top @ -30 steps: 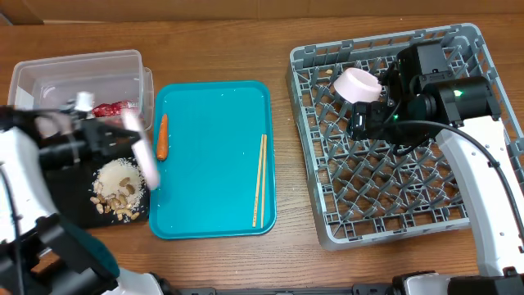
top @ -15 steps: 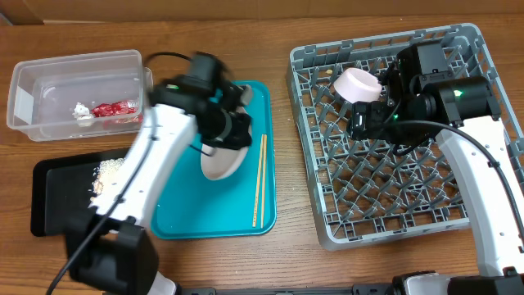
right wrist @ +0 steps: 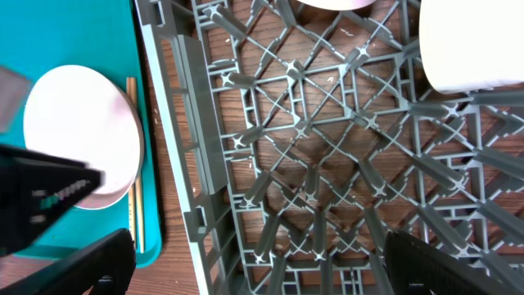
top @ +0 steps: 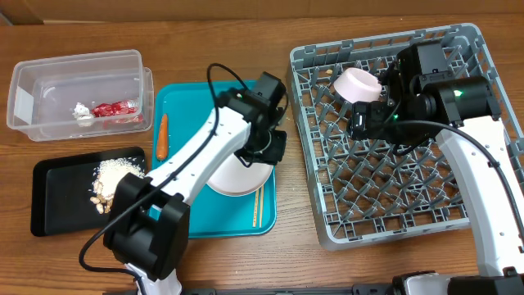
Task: Sort waste into correct bins and load items into the dishwasher
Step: 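Return the empty white plate to the teal tray and release it, then grasp the white plate's rim with the right gripper and lift it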
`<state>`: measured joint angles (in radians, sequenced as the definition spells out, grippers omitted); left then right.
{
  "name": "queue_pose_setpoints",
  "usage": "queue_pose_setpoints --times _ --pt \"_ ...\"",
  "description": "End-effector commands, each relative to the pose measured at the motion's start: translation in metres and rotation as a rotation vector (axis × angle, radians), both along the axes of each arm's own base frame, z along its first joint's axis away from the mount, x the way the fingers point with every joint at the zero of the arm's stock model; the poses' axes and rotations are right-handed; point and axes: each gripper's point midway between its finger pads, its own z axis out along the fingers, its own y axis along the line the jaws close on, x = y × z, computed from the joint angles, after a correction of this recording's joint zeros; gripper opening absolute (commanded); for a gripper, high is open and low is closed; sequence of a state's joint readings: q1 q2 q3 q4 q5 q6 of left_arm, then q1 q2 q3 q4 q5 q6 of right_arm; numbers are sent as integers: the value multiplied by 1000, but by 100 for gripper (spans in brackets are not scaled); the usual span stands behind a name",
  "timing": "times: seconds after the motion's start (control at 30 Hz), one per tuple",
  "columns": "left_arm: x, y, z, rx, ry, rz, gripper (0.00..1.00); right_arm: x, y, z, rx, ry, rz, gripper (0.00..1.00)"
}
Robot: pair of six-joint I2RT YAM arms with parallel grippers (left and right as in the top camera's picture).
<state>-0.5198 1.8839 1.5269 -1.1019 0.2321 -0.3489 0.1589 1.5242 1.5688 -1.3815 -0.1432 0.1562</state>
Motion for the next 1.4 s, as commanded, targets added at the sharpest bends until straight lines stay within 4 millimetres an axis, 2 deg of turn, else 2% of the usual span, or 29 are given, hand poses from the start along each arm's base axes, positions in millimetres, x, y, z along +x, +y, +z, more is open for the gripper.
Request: queue_pose_setpoints --times 0.0,0.07,0.13,0.17,0.2,0.23,0.27,0.3,0.4,0.5,0.6,0.63,0.73,0.83,0.9,0.97,1.0,1.03,1.1,1.2,1.37 --pt "37 50 60 13 -124 141 26 0 6 7 34 -24 16 100" --pt "43 81 80 27 -144 218 28 0 16 10 76 -28 38 100" --pt "44 122 100 34 -159 312 29 0 35 13 126 -38 84 100" --pt "43 135 104 37 -159 347 30 0 43 13 137 -43 108 100" --pt "39 163 110 59 -158 418 32 -1 56 14 142 -56 147 99" --pt "36 174 112 70 -154 445 33 -1 66 14 145 -64 175 99" --pt "30 200 115 103 -145 512 36 -3 85 14 150 -79 231 99" --pt "25 219 117 126 -136 561 38 -4 99 12 154 -89 271 99" --pt "10 260 118 158 -103 649 39 -6 137 -2 121 -94 351 99" --pt "1 289 117 166 -79 731 44 -3 166 -36 33 -68 377 98" --pt "-2 302 117 171 -79 748 45 1 184 -75 -20 -12 353 95" --pt "-3 304 117 173 -78 752 48 3 188 -89 -27 12 342 93" --pt "-3 307 117 183 -80 751 48 9 194 -120 -43 62 311 91" --pt "-3 307 117 184 -80 751 49 14 198 -149 -61 100 303 83" --pt "-3 308 117 188 -80 751 52 15 199 -172 -77 140 281 75" --pt "-3 308 117 188 -80 751 52 13 198 -186 -93 169 278 66" --pt "-3 308 117 188 -81 751 52 12 198 -192 -99 179 279 53" --pt "-3 308 117 188 -81 751 52 12 197 -195 -102 185 279 48" --pt "-3 308 117 188 -81 751 53 12 198 -195 -103 184 279 45" --pt "-3 308 117 188 -81 751 52 12 197 -195 -103 184 278 29" --pt "-3 308 117 188 -81 751 53 12 196 -195 -105 188 278 18"
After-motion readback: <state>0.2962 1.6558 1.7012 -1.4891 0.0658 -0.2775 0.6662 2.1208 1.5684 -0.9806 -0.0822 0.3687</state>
